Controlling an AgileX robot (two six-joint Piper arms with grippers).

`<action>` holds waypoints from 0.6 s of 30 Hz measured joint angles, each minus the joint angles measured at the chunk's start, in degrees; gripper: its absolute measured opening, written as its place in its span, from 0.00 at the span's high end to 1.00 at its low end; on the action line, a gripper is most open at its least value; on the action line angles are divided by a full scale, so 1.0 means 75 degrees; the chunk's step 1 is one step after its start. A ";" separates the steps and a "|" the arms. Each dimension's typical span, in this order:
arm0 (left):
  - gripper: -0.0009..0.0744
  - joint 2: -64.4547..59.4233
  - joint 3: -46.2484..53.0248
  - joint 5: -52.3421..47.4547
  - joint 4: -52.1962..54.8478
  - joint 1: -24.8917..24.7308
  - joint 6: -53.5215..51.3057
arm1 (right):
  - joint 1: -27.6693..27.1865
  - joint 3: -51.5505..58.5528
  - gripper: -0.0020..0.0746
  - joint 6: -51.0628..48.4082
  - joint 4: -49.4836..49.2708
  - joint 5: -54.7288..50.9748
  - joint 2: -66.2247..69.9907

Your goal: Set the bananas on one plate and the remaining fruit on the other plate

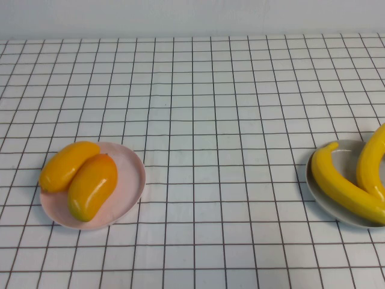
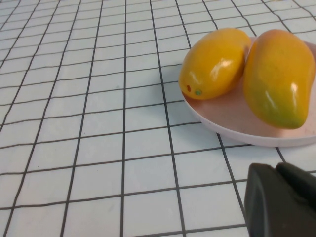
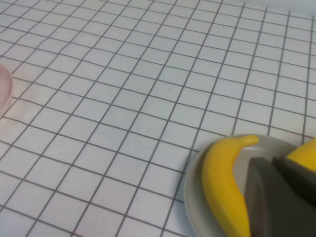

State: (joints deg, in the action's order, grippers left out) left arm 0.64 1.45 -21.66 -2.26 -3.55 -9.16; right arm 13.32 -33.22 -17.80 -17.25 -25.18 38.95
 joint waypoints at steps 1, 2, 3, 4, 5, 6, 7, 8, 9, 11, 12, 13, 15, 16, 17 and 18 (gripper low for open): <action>0.99 0.0000 0.0000 0.0000 0.0000 0.0000 0.0000 | -0.0043 0.0172 0.99 0.0024 0.0040 0.0061 -0.0224; 0.99 0.0000 0.0000 0.0000 0.0000 0.0000 0.0000 | -0.0080 0.0404 0.99 0.0056 0.0046 0.0166 -0.0518; 0.99 0.0000 0.0000 0.0000 0.0000 0.0000 0.0000 | -0.0094 0.0643 0.99 0.0071 0.0063 0.0294 -0.0822; 0.99 0.0000 0.0000 0.0000 0.0000 0.0000 0.0000 | -0.0113 0.0838 0.99 0.0083 0.0063 0.0407 -0.1131; 0.99 0.0000 0.0000 0.0000 0.0000 0.0000 0.0000 | -0.0117 0.1087 0.99 0.0088 0.0075 0.0544 -0.1445; 0.99 0.0000 0.0000 0.0000 0.0000 0.0000 0.0000 | -0.0130 0.1333 0.99 0.0102 0.0075 0.0662 -0.1744; 0.99 0.0000 0.0000 0.0000 0.0000 0.0000 0.0000 | -0.0130 0.1574 0.99 0.0102 0.0080 0.0788 -0.1968; 0.99 0.0000 0.0000 0.0000 0.0000 0.0000 0.0000 | -0.0146 0.1816 0.99 0.0120 0.0093 0.0907 -0.2228; 0.99 0.0000 0.0000 0.0000 0.0000 0.0000 0.0000 | -0.0164 0.2051 0.99 0.0120 0.0093 0.1018 -0.2474; 0.99 0.0000 0.0000 0.0000 0.0000 0.0000 0.0000 | -0.0219 0.2430 0.99 0.0120 0.0093 0.1241 -0.2880; 0.99 0.0000 0.0000 0.0000 0.0000 0.0000 0.0000 | -0.0238 0.2575 0.99 0.0123 0.0093 0.1310 -0.3085; 0.99 0.0000 0.0000 0.0000 0.0000 0.0000 0.0000 | -0.0266 0.2732 0.99 0.0136 0.0093 0.1368 -0.3266; 0.99 0.0000 0.0000 0.0000 0.0000 0.0000 0.0000 | -0.0323 0.3005 0.99 0.0218 0.0108 0.1480 -0.3567; 0.99 0.0000 0.0000 0.0000 0.0000 0.0000 0.0000 | -0.0359 0.3142 0.99 0.0270 0.0108 0.1588 -0.3678; 0.99 0.0000 0.0000 0.0000 0.0000 0.0000 0.0000 | -0.0376 0.3301 0.99 0.0289 0.0092 0.1709 -0.3754; 0.99 0.0000 0.0000 0.0000 0.0000 0.0000 0.0000 | -0.0413 0.3492 0.99 0.0397 0.0137 0.1918 -0.3820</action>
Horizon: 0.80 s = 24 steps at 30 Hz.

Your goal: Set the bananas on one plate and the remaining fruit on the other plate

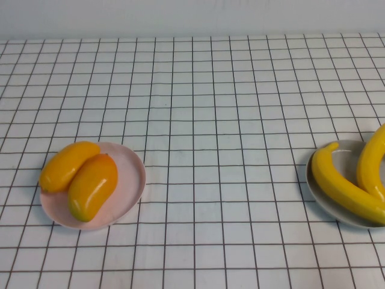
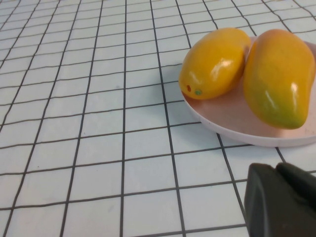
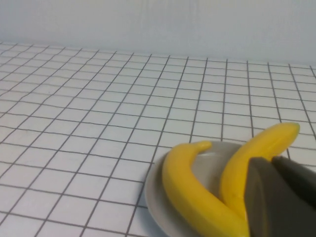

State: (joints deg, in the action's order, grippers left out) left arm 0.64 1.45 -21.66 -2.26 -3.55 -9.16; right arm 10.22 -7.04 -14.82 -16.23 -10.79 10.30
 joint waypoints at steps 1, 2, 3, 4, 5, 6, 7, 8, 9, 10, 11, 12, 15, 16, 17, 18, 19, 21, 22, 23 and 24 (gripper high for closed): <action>0.99 0.0000 0.0000 0.0000 0.0000 0.0000 0.0000 | -0.0036 0.0177 0.99 0.0169 0.0110 0.0259 -0.0033; 0.99 0.0000 0.0000 0.0000 0.0000 0.0000 0.0000 | -0.0108 0.0430 0.99 0.0527 0.0328 0.0523 -0.0047; 0.99 0.0000 0.0000 0.0000 0.0000 0.0000 0.0000 | -0.0202 0.0695 0.99 0.1008 0.0633 0.0799 -0.0047; 0.99 0.0000 0.0000 0.0000 0.0000 0.0000 0.0000 | -0.0310 0.0923 0.99 0.1511 0.0950 0.1022 -0.0065; 0.99 0.0000 0.0000 0.0000 0.0000 0.0000 0.0000 | -0.0425 0.1043 0.99 0.1912 0.1155 0.1075 -0.0102; 0.99 0.0000 0.0000 0.0000 0.0000 0.0000 0.0000 | -0.0526 0.1100 0.99 0.2181 0.1365 0.1005 -0.0199; 0.99 0.0000 0.0000 0.0000 0.0000 0.0000 0.0000 | -0.0619 0.1119 0.99 0.2366 0.1550 0.0896 -0.0318; 0.99 0.0000 0.0000 0.0000 0.0000 0.0000 0.0000 | -0.0693 0.1135 0.99 0.2474 0.1679 0.0796 -0.0420; 0.99 0.0000 0.0000 0.0000 0.0000 0.0000 0.0000 | -0.0788 0.1135 0.99 0.2569 0.1802 0.0649 -0.0545; 0.99 0.0000 0.0000 0.0000 0.0000 0.0000 0.0000 | -0.0884 0.1135 0.99 0.2642 0.1892 0.0470 -0.0662; 0.99 0.0000 0.0000 0.0000 0.0000 0.0000 0.0000 | -0.0961 0.1135 0.99 0.2695 0.1945 0.0236 -0.0754; 0.99 0.0000 0.0000 0.0000 0.0000 0.0000 0.0000 | -0.1049 0.1135 0.99 0.2751 0.1993 -0.0074 -0.0872; 0.99 0.0000 0.0000 0.0000 0.0000 0.0000 0.0000 | -0.1184 0.1150 0.99 0.2867 0.2039 -0.0953 -0.1276; 0.99 0.0000 0.0000 0.0000 0.0000 0.0000 0.0000 | -0.1196 0.1162 0.99 0.2883 0.2039 -0.1051 -0.1367; 0.99 0.0000 0.0000 0.0000 0.0000 0.0000 0.0000 | -0.1196 0.1167 0.99 0.2900 0.2039 -0.1065 -0.1411; 0.99 0.0000 0.0000 0.0000 0.0000 0.0000 0.0000 | -0.1196 0.1167 0.99 0.2935 0.2019 -0.1089 -0.1425; 0.99 0.0000 0.0000 0.0000 0.0000 0.0000 0.0000 | -0.1196 0.1167 0.99 0.2936 0.1963 -0.1104 -0.1425; 0.99 0.0000 0.0000 0.0000 0.0015 0.0000 0.0000 | -0.1196 0.1180 0.99 0.2948 0.1783 -0.1106 -0.1438; 0.99 0.0000 0.0000 0.0000 0.0015 0.0000 0.0000 | -0.1196 0.1180 0.99 0.2955 0.1676 -0.1106 -0.1438; 0.99 0.0000 0.0000 0.0000 0.0015 0.0000 0.0000 | -0.1196 0.1180 0.99 0.2967 0.1589 -0.1106 -0.1438; 0.99 0.0000 0.0000 0.0000 0.0030 0.0000 0.0000 | -0.1182 0.1180 0.99 0.2967 0.1553 -0.1106 -0.1438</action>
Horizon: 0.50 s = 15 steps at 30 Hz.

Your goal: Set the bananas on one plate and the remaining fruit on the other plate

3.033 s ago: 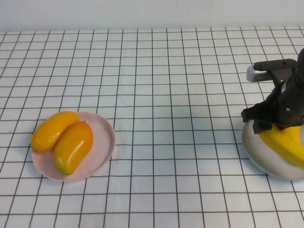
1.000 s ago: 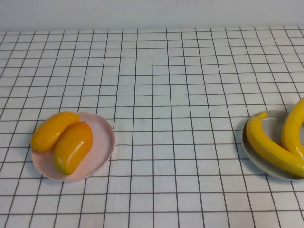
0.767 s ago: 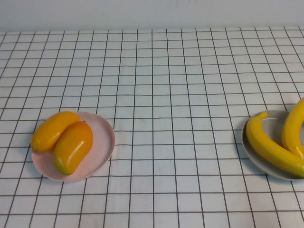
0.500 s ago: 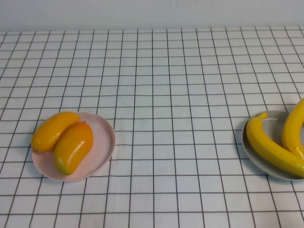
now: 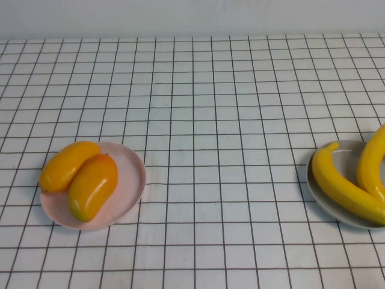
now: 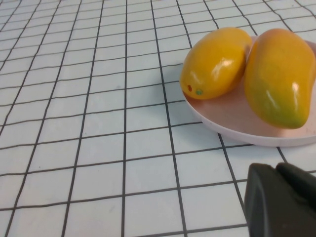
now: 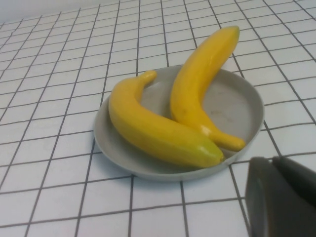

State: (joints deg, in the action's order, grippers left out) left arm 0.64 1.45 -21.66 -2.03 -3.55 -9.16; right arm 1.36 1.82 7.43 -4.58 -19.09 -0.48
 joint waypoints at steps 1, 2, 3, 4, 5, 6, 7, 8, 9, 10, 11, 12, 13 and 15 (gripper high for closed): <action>0.99 0.0000 0.0000 0.0000 0.0000 0.0000 0.0000 | 0.0014 0.0000 0.99 0.0000 -0.0032 0.0000 0.0000; 0.99 0.0000 0.0000 0.0000 0.0000 0.0000 0.0000 | 0.0028 0.0000 0.99 0.0000 -0.0032 0.0000 0.0000; 0.99 0.0000 0.0000 0.0000 0.0000 0.0000 0.0000 | 0.0044 0.0000 0.99 0.0000 -0.0064 0.0000 0.0000; 0.99 0.0000 0.0000 0.0000 0.0000 0.0000 0.0000 | 0.0055 0.0000 0.99 0.0000 -0.0064 0.0000 0.0000; 0.99 0.0000 0.0000 0.0000 0.0000 0.0000 0.0000 | 0.0065 0.0000 0.99 0.0000 -0.0064 0.0000 0.0000; 0.99 0.0000 0.0000 0.0000 0.0000 0.0000 0.0000 | 0.0065 0.0000 0.99 0.0000 -0.0084 0.0000 0.0000; 0.99 0.0000 0.0000 0.0000 0.0000 0.0000 0.0000 | 0.0065 0.0000 0.99 0.0000 -0.0096 0.0000 0.0000; 0.99 0.0000 0.0000 0.0000 0.0000 0.0000 0.0000 | 0.0065 0.0000 0.99 0.0000 -0.0096 0.0000 0.0000; 0.99 0.0000 0.0000 0.0000 0.0000 0.0000 0.0000 | 0.0065 0.0000 0.99 0.0000 -0.0111 0.0000 0.0000; 0.99 0.0000 0.0000 0.0000 0.0000 0.0000 0.0000 | 0.0065 0.0000 0.99 0.0000 -0.0114 0.0000 0.0000; 0.99 0.0000 0.0000 0.0000 0.0000 0.0000 0.0000 | 0.0065 0.0000 0.99 0.0000 -0.0114 0.0000 0.0000; 0.99 0.0000 0.0000 0.0000 0.0000 0.0000 0.0000 | 0.0065 0.0000 0.99 0.0000 -0.0114 0.0000 0.0000; 0.99 0.0000 0.0000 0.0000 0.0000 0.0000 0.0000 | 0.0065 0.0000 0.99 0.0000 -0.0114 0.0000 0.0000; 0.99 0.0000 0.0000 0.0000 0.0000 0.0000 0.0000 | 0.0065 0.0000 0.99 0.0000 -0.0114 -0.0011 0.0000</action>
